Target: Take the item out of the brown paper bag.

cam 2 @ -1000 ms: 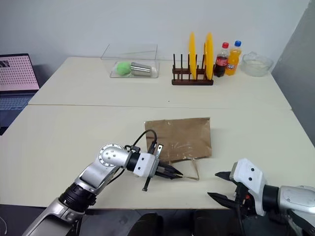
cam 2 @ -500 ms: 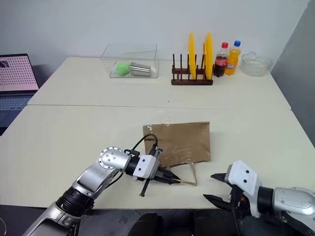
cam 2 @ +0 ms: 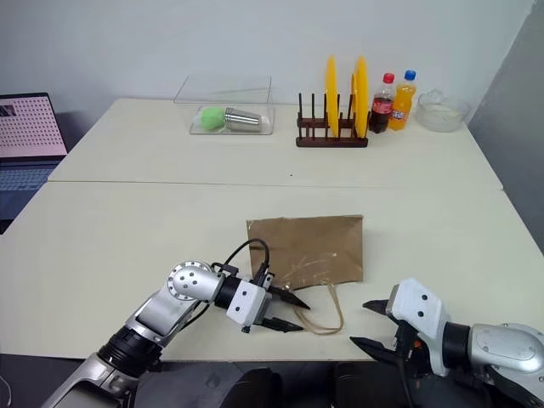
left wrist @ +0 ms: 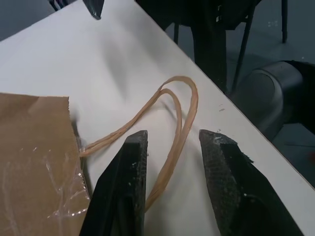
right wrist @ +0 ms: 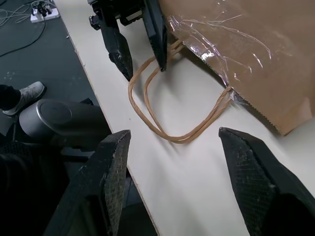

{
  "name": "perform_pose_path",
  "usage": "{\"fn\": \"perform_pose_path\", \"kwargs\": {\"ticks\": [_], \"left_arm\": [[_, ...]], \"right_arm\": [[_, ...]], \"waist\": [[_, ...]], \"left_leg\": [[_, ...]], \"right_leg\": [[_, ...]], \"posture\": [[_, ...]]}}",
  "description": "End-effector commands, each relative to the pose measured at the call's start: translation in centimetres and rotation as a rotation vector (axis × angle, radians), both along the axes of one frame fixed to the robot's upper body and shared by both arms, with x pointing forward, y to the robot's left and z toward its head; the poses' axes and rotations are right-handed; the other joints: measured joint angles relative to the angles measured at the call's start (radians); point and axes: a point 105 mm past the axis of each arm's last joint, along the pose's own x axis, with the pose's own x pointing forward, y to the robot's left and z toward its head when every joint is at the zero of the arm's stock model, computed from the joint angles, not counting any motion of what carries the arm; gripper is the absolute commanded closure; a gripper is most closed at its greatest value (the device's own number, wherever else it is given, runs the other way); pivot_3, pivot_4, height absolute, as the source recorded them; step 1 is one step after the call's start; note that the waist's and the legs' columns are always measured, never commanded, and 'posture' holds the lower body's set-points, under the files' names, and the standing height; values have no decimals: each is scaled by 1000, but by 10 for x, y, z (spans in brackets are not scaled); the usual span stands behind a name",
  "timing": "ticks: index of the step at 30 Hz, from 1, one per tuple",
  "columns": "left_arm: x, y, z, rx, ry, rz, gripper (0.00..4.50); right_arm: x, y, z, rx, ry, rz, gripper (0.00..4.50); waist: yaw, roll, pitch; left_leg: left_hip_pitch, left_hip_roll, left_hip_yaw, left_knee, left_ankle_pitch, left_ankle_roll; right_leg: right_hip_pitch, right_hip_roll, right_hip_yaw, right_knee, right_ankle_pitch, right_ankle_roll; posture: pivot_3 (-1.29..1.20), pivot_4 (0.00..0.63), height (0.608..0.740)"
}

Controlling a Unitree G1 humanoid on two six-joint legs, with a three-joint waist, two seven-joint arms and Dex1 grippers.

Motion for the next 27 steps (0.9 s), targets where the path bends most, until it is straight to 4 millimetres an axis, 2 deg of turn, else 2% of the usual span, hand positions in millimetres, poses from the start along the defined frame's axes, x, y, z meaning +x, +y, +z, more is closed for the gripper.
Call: {"fn": "perform_pose_path", "kwargs": {"ticks": [1,13,16,19,20,27], "left_arm": [[-3,2,7,-28,-71,-25,2755],[-6,-19,8,-69,-83,-64,2755],[-7,-24,9,-84,-75,-71,3344],[-7,-27,9,-81,-73,-77,4304],[-7,-27,8,-82,-71,-77,4449],[-1,-29,12,-91,-35,-39,4449]], "right_arm": [[-14,17,10,18,-36,94,1482],[-16,17,12,15,-22,101,1482],[-16,18,12,12,-21,103,1482],[-17,18,12,11,-22,104,1482],[-17,18,12,11,-22,104,1482],[-16,18,14,9,-35,108,1482]], "waist": [[0,0,0],[0,0,0],[0,0,0],[0,0,0],[0,0,0],[0,0,0]], "left_leg": [[0,0,0,0,0,0],[0,0,0,0,0,0],[0,0,0,0,0,0],[0,0,0,0,0,0],[0,0,0,0,0,0],[0,0,0,0,0,0]], "right_leg": [[0,0,0,0,0,0],[0,0,0,0,0,0],[1,0,0,0,0,0],[1,0,0,0,0,0],[1,0,0,0,0,0],[1,0,0,0,0,0]], "posture": [[0,150,740],[0,150,740],[0,150,740],[0,150,740],[0,150,740],[0,150,740]]}}
